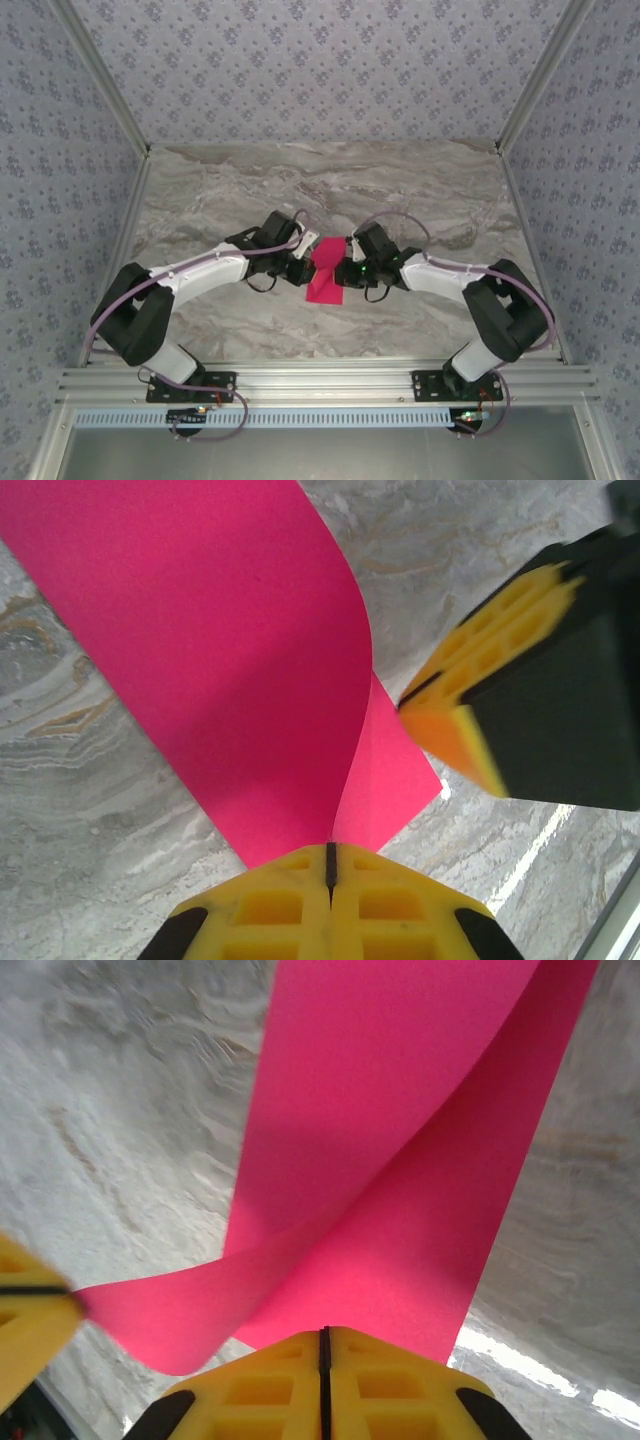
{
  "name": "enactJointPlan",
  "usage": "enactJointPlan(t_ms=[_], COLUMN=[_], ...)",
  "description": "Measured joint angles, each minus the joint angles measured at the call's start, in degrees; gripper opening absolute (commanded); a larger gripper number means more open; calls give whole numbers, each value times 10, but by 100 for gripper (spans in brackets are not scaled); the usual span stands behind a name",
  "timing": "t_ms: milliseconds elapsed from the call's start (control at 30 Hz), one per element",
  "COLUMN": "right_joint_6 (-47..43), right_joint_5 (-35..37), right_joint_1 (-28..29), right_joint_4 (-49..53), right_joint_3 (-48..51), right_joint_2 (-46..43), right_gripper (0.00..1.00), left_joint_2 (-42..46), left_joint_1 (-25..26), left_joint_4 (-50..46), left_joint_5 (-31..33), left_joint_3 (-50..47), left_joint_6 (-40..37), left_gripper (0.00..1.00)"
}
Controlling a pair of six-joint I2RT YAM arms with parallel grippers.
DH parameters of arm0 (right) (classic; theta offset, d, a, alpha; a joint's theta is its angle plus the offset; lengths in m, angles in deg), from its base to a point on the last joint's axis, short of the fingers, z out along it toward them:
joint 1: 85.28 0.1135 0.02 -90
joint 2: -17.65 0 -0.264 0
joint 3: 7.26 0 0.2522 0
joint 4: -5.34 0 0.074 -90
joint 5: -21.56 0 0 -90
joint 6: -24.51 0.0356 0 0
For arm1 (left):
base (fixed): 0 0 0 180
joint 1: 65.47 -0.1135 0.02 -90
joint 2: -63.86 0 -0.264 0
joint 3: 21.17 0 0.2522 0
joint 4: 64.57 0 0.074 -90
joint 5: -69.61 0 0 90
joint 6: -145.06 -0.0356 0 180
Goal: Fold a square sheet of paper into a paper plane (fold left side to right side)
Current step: Fold the triangle a second time at the center of the table.
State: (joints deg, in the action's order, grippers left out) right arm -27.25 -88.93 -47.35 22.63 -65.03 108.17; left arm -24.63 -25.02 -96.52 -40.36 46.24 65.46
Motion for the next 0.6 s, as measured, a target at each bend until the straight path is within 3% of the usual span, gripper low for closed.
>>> enactJointPlan(t_ms=[200, 600], right_joint_6=[17, 14], right_joint_5=[6, 24], right_joint_1=[19, 27], right_joint_4=[-6, 0], right_joint_3=[5, 2], right_joint_2=[45, 45], right_gripper=[10, 10], left_joint_2=[-24, -61], left_joint_1=[-2, -18], left_joint_4=[-15, -17], left_joint_5=[3, 15], left_joint_3=[9, 31], left_joint_6=[-16, -33], left_gripper=[0, 0])
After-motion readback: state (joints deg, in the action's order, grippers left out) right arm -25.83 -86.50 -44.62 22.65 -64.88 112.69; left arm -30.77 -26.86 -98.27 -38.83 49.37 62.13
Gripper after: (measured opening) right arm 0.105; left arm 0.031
